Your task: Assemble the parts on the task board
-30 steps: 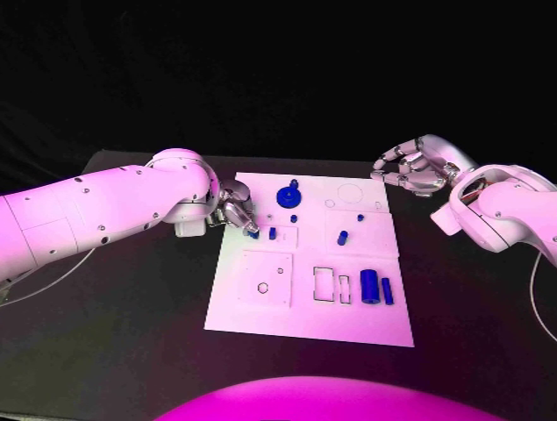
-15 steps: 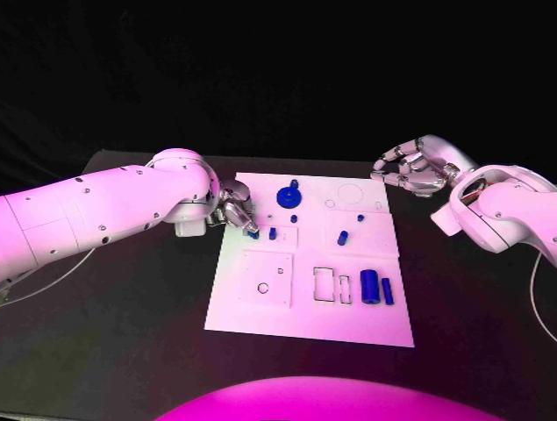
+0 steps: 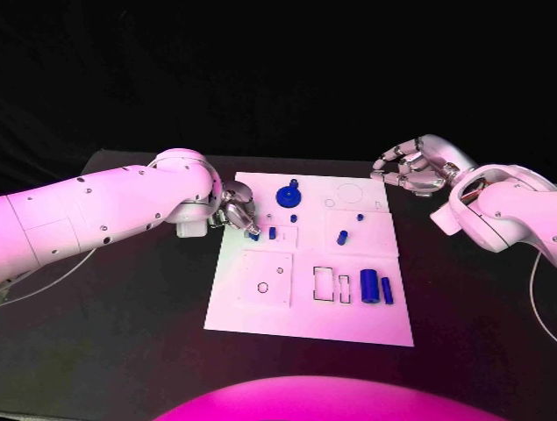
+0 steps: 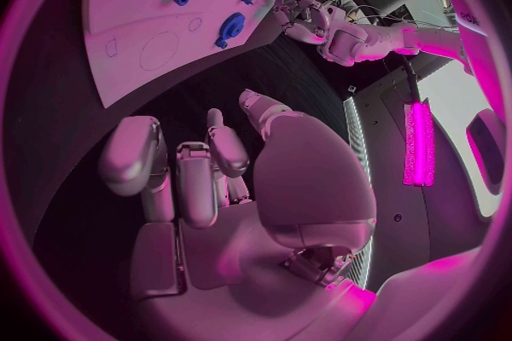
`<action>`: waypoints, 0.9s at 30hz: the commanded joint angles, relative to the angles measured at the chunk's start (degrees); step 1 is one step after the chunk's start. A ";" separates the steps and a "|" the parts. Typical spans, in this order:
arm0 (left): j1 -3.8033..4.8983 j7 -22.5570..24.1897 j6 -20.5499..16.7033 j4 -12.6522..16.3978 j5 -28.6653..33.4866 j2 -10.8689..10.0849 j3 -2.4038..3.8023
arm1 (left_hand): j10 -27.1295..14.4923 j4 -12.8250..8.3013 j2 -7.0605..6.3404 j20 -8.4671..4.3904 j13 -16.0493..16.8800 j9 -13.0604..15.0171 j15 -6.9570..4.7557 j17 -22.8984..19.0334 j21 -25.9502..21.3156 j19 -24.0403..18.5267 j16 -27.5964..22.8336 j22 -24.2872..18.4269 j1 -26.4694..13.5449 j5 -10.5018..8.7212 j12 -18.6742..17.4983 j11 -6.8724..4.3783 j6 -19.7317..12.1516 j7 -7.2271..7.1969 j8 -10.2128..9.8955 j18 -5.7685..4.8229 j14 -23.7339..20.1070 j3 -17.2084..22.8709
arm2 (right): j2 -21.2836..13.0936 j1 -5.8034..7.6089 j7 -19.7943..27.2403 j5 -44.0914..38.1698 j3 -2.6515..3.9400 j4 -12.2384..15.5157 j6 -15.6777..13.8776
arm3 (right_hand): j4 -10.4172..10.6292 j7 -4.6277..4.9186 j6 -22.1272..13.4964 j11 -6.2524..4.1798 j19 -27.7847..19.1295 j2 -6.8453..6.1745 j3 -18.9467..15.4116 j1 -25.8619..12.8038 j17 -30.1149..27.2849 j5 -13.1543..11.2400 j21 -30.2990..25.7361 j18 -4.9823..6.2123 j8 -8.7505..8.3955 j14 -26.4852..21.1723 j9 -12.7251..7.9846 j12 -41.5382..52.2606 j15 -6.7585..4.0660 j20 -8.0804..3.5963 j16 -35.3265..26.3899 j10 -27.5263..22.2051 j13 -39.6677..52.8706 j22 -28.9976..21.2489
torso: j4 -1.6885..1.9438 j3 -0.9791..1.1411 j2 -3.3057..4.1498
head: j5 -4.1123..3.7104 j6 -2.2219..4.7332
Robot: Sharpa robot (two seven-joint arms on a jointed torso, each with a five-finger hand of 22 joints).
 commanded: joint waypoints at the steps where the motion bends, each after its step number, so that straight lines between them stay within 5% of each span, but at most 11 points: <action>1: -0.21 -0.37 0.06 0.08 -0.32 0.22 -0.18 | 0.39 -9.30 -0.06 -0.29 -0.06 0.01 -0.39 15.09 0.32 3.23 0.20 8.55 0.12 0.40 0.22 -0.12 0.05 -0.35 0.12 -0.51 5.84 9.02 | 0.00 -0.04 0.48 -0.20 0.00 0.05 0.70 | 0.33 -0.02 -0.54 0.07 -0.28 0.22 -0.11 -0.16 4.30 0.38 0.32 0.07 0.24 2.44 0.05 -0.10 0.18 0.03 -0.23 -0.17 0.00 0.06 | -0.04 0.00 0.01 | 0.03 -0.01; 17: -1.00 3.80 -10.05 3.65 3.99 -2.93 0.26 | 0.40 -9.50 -0.08 -0.40 -0.22 0.17 -0.50 15.09 0.42 3.29 0.20 8.69 0.27 1.20 0.04 -0.24 0.22 -0.47 0.22 -0.54 5.84 9.10 | -0.12 -0.09 0.60 -0.13 0.00 0.08 0.58 | 0.33 -0.02 -0.54 0.07 -0.28 0.22 -0.11 -0.16 4.30 0.38 0.32 0.07 0.24 2.44 0.05 -0.10 0.18 0.03 -0.23 -0.17 0.00 0.06 | -0.05 -0.01 0.04 | -0.25 0.01; 27: -2.48 7.30 -16.18 6.59 2.58 -5.65 0.50 | 0.63 -9.67 -0.23 -0.55 -0.02 0.22 -0.58 15.09 0.62 3.41 0.20 8.94 0.39 1.68 0.12 -0.32 0.40 -0.54 0.22 -0.60 5.84 9.15 | -0.28 -0.15 0.61 -0.11 0.00 0.08 0.58 | 0.33 -0.02 -0.54 0.07 -0.28 0.22 -0.11 -0.16 4.30 0.38 0.32 0.07 0.24 2.44 0.05 -0.10 0.18 0.03 -0.23 -0.17 0.00 0.06 | 0.16 0.01 -0.02 | -0.34 -0.16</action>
